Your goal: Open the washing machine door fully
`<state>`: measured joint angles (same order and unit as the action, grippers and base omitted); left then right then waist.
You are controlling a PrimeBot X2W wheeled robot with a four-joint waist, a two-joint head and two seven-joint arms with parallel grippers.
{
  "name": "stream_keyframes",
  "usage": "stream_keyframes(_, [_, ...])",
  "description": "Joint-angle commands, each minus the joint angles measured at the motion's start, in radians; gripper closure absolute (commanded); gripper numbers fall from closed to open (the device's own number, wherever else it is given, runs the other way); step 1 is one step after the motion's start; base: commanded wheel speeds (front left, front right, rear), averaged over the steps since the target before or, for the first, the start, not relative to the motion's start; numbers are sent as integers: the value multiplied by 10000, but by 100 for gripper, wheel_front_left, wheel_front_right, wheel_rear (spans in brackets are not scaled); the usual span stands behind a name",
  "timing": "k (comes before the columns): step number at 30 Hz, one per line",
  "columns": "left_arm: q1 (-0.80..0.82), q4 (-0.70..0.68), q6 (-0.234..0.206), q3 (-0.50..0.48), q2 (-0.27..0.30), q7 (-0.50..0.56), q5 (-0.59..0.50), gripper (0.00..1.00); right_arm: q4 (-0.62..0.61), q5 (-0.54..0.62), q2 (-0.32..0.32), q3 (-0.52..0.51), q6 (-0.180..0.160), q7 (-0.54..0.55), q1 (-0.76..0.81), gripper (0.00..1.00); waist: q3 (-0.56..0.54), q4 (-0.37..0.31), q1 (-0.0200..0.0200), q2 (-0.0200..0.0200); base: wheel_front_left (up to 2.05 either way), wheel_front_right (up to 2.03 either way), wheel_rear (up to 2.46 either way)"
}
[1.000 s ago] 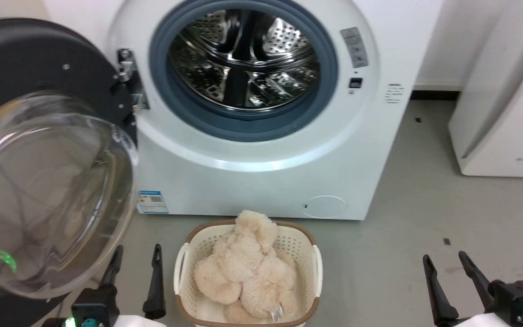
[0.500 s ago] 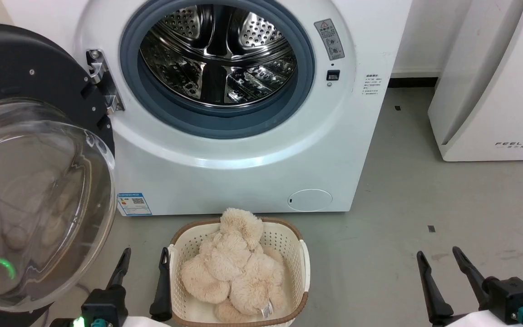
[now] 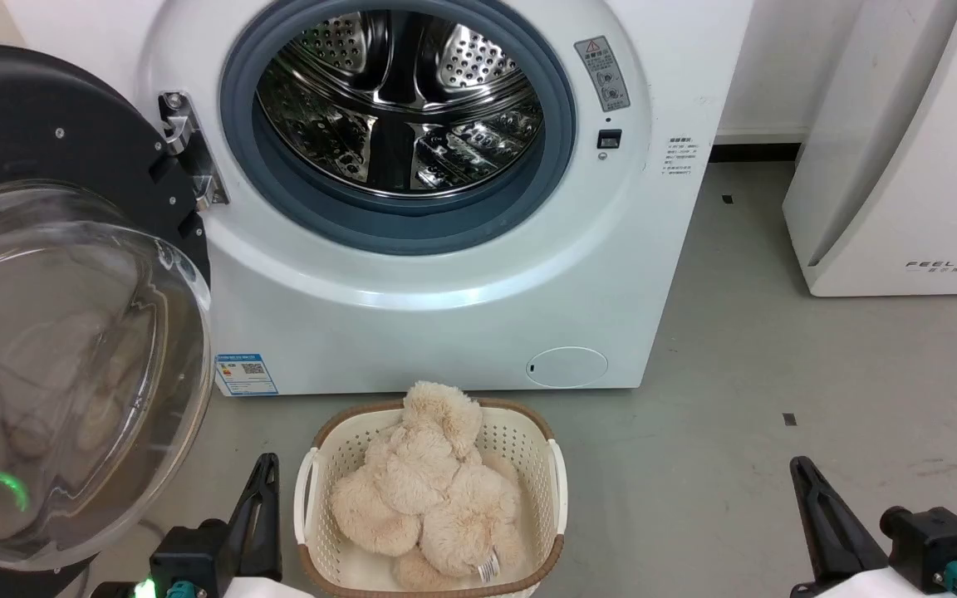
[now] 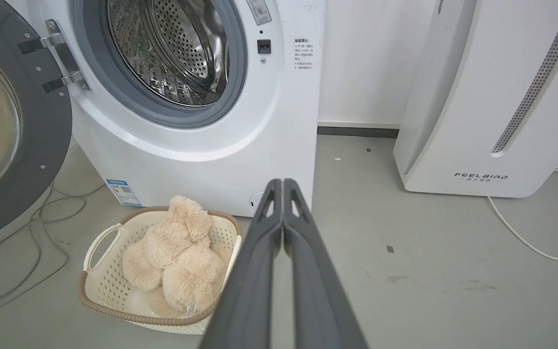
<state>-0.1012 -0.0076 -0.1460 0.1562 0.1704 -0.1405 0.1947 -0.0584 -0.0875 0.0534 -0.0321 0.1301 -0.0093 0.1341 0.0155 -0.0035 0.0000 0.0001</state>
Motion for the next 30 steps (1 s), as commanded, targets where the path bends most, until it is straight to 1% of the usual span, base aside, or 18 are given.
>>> stream_keyframes(1, [91, 7, 47, -35, -37, 38, -77, 100, 25, 65, -3, 10, 1, 1, -118, 100, -1, 1, 0, -1, 0, 0, 0])
stream_keyframes(30, [326, 24, 407, -424, -334, 387, -554, 100, 168, 272, -10, 89, 2, 25, -430, 100, -40, 9, 0, -1, 0, 0, 0])
